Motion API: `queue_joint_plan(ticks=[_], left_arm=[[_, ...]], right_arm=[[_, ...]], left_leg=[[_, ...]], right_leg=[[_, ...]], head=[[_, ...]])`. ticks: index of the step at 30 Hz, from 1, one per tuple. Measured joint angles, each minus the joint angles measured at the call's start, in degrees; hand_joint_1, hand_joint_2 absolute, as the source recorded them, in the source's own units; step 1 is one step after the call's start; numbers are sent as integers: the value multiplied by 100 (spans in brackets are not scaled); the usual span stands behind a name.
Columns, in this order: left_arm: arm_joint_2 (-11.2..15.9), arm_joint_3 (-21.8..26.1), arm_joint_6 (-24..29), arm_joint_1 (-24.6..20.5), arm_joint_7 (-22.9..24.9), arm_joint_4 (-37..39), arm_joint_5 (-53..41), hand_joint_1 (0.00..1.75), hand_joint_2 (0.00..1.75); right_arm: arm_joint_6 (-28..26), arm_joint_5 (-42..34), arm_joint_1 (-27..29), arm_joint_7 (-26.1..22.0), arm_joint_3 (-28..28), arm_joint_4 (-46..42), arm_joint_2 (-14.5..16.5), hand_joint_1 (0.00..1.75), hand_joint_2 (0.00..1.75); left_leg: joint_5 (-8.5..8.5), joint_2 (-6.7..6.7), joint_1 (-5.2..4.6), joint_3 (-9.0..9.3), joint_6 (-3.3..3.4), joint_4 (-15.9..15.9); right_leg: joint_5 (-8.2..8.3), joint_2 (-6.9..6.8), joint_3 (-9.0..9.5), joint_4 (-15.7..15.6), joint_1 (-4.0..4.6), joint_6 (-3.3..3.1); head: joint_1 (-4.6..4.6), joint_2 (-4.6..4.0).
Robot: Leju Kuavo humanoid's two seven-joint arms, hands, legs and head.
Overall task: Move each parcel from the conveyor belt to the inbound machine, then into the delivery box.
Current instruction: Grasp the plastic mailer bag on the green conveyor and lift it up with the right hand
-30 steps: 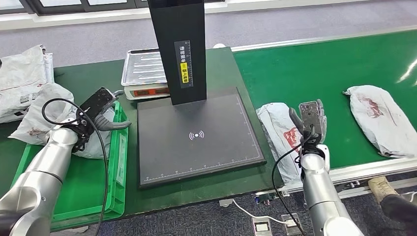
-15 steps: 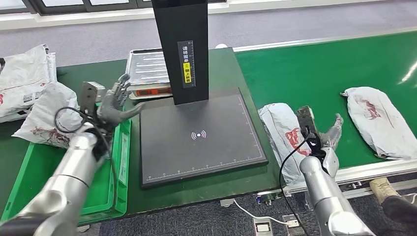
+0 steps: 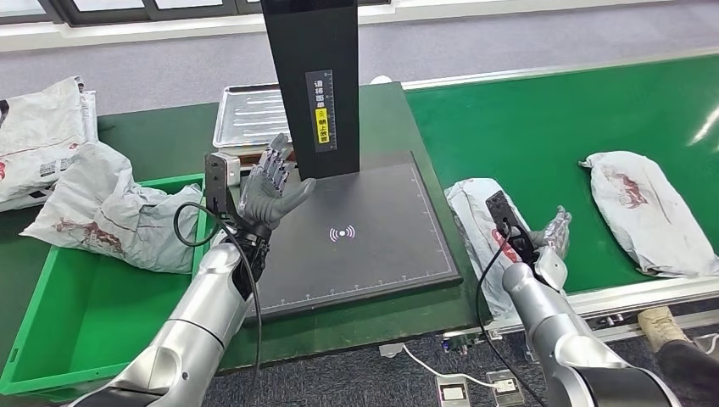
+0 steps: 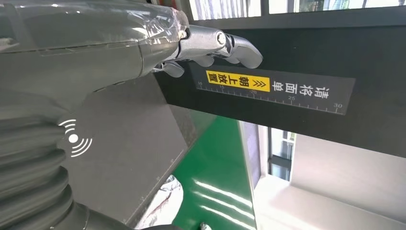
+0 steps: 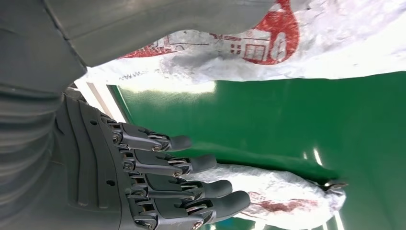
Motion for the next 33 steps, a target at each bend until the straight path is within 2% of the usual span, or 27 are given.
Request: queue_joint_plan(ticks=[6,10,15,17,19,21,24,33], left_arm=[[-48,-63,289,25,-27,-119,37,0,175],[-48,-98,511,28,-76,-223,38,0,175],[-40,-226,572,26,-120,-325,143,0,175],[-40,-286,567,25,-120,-327,176,0,175],[-42,-338,555,23,-125,-326,205,0,175],[-45,-364,528,17,-157,-311,260,0,175],[-47,-389,508,-2,-259,-248,355,0,175],[-47,-467,507,-8,-333,-125,425,0,175]], right_arm=[[672,228,-82,283,24,202,-3,0,175],[1195,285,-135,302,46,375,-2,0,175],[2779,473,-252,150,157,562,-14,0,175],[3201,563,-314,102,283,603,-43,3,175],[3546,657,-365,-55,402,645,-72,90,175],[4071,805,-430,-418,562,683,-110,175,175],[4681,897,-555,-947,893,708,-217,175,175],[4743,826,-621,-1101,1245,727,-281,175,175]], left_leg=[[0,0,0,-1,1,1],[0,0,0,-2,1,1],[0,1,0,0,1,1],[0,2,0,0,1,1],[0,3,1,1,1,1],[-2,18,1,7,1,1],[-17,75,1,29,5,1],[-23,100,1,69,0,2]], right_leg=[[0,-2,1,-1,-3,0],[1,-2,1,-1,-3,1],[0,-1,0,-1,-2,1],[0,-1,1,-1,-2,1],[1,1,1,-1,-2,1],[3,14,3,-2,-1,2],[9,64,11,-6,-1,2],[13,95,40,-7,8,2]], head=[[0,0],[0,0],[0,0],[0,0],[0,0],[0,0],[0,0],[0,0]])
